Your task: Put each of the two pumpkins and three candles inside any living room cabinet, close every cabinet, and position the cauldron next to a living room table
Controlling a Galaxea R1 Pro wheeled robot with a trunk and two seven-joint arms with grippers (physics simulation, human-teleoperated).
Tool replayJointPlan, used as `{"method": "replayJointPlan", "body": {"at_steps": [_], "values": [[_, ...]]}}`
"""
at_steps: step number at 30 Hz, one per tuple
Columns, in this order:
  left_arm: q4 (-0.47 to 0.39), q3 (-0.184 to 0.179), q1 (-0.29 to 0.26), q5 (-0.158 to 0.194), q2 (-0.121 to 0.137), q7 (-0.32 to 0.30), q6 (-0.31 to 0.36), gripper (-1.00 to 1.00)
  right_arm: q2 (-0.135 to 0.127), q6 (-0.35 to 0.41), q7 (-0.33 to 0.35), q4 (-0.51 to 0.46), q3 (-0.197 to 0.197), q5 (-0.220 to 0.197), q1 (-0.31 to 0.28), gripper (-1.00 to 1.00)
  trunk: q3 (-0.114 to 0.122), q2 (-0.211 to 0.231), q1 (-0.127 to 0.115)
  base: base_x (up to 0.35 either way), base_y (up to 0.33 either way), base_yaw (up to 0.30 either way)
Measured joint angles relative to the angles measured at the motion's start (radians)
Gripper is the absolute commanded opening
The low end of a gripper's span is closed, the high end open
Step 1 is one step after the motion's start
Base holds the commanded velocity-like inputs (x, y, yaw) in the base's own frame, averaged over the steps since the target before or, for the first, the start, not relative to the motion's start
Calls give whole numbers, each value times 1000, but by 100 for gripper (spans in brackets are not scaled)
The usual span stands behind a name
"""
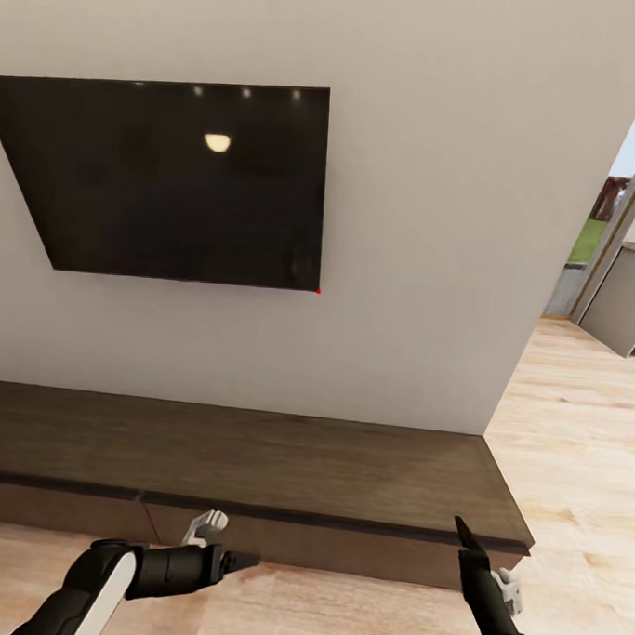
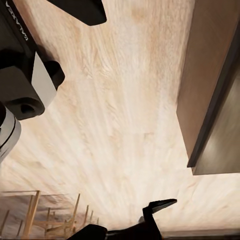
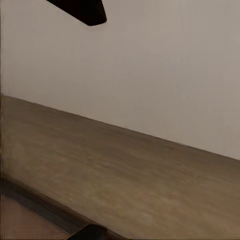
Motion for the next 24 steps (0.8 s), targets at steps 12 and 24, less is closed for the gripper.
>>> {"method": "replayJointPlan", "body": {"at_steps": [12, 24], "values": [[-7, 1, 4, 43, 35, -139, 1, 100, -1, -20, 191, 215, 9, -95, 0, 100, -6, -14, 8, 0, 0, 0], [0, 0, 5, 43, 52, -220, 1, 100, -1, -24, 222, 216, -1, -104, 0, 100, -44, -98, 54, 0, 0, 0]]}}
